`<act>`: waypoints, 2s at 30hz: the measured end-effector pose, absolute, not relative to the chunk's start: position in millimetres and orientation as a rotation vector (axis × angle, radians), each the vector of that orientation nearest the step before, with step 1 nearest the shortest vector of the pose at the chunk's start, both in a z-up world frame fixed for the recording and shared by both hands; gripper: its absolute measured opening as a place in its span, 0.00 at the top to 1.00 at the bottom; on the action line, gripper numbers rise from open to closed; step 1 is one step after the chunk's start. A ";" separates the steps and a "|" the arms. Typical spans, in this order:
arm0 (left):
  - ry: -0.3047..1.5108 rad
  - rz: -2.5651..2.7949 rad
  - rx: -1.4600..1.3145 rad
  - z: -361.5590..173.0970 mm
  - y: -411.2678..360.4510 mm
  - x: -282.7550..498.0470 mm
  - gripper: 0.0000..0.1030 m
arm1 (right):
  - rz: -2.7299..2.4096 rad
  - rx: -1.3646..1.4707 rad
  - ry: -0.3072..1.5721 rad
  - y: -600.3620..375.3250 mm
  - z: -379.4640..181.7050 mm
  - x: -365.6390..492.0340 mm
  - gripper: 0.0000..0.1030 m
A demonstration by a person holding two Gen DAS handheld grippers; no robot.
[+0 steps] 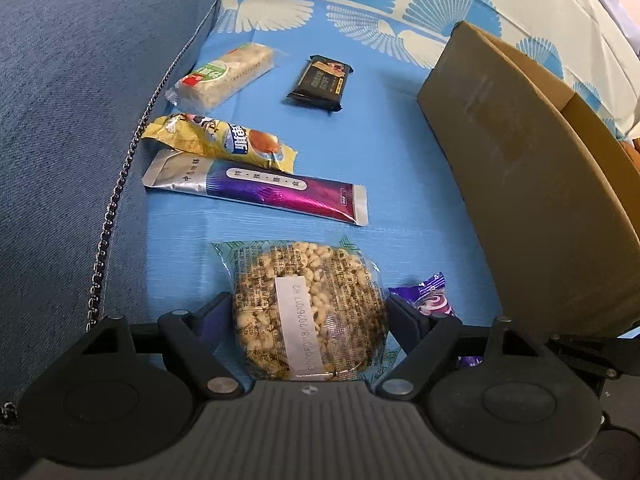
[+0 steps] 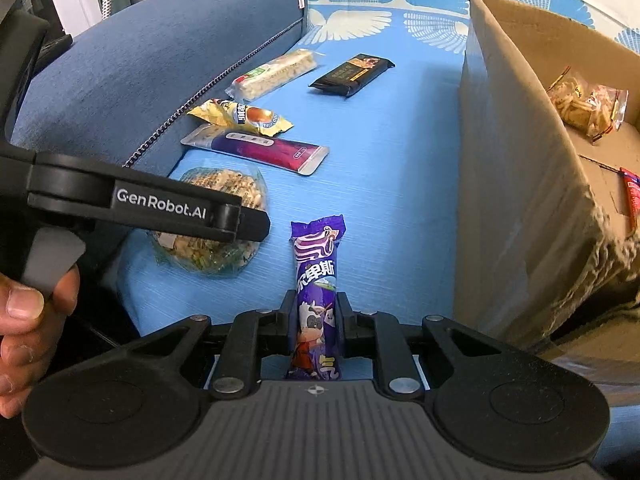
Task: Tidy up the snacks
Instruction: 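Close left tool on the round nut cake bag while right tool holds the candy bar, then lift and carry the nut cake bag and candy bar over the box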
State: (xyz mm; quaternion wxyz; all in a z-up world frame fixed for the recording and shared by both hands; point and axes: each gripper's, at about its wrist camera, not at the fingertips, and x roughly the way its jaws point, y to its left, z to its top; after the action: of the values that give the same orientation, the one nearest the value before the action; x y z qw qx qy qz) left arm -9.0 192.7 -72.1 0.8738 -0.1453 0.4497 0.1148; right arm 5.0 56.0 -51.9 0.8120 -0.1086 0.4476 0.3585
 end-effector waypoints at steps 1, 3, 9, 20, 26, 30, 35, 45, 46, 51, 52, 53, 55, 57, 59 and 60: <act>0.938 0.239 -0.307 -72.3 193.4 -9.1 0.17 | 0.766 -0.232 0.956 55.8 -52.0 5.1 0.81; 0.935 0.237 -0.312 -72.2 194.1 -9.5 0.17 | 0.767 -0.236 0.954 55.8 -52.0 5.0 0.81; 0.932 0.236 -0.318 -72.3 194.8 -10.1 0.17 | 0.769 -0.242 0.951 56.6 -52.6 4.3 0.81; 0.930 0.235 -0.319 -72.7 195.0 -10.3 0.17 | 0.774 -0.255 0.947 57.1 -52.7 3.7 0.81; 0.928 0.234 -0.321 -72.6 195.0 -10.8 0.17 | 0.774 -0.258 0.943 57.1 -52.6 3.0 0.81; 0.928 0.233 -0.321 -72.6 195.3 -10.9 0.17 | 0.771 -0.265 0.935 57.1 -52.6 2.0 0.82; 0.923 0.232 -0.325 -71.3 196.3 -11.6 0.17 | 0.765 -0.264 0.923 56.1 -51.6 0.3 0.82; 0.808 0.219 -0.366 -58.1 200.2 -26.8 0.17 | 0.780 -0.216 0.833 49.8 -31.8 -3.4 0.83; 0.787 0.219 -0.373 -55.9 201.0 -29.4 0.17 | 0.783 -0.209 0.824 49.4 -29.3 -3.3 0.83; 0.686 0.235 -0.400 -44.6 204.2 -42.4 0.17 | 0.803 -0.167 0.777 44.2 -12.4 -4.1 0.84; 0.667 0.240 -0.403 -42.1 204.7 -44.9 0.17 | 0.807 -0.158 0.765 42.6 -7.7 -4.1 0.84; 0.650 0.244 -0.406 -39.2 205.1 -47.6 0.17 | 0.809 -0.150 0.752 41.1 -3.2 -4.2 0.84; 0.622 0.255 -0.417 -34.9 206.3 -51.7 0.17 | 0.812 -0.133 0.722 36.2 7.4 -4.0 0.84; 0.601 0.274 -0.424 -30.6 205.9 -54.8 0.17 | 0.814 -0.113 0.697 30.6 16.9 -1.7 0.84; 0.590 0.286 -0.442 -26.0 206.3 -56.4 0.17 | 0.813 -0.084 0.676 22.6 27.4 0.3 0.84; 0.586 0.294 -0.446 -23.9 205.2 -57.8 0.17 | 0.810 -0.069 0.666 18.7 32.6 1.7 0.84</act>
State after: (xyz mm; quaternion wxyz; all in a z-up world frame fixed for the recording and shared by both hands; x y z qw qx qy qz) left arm -57.8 205.2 -23.9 0.9224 -0.2173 0.2854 0.1431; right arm 1.7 18.7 32.6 0.8650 -0.0332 0.3179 0.3868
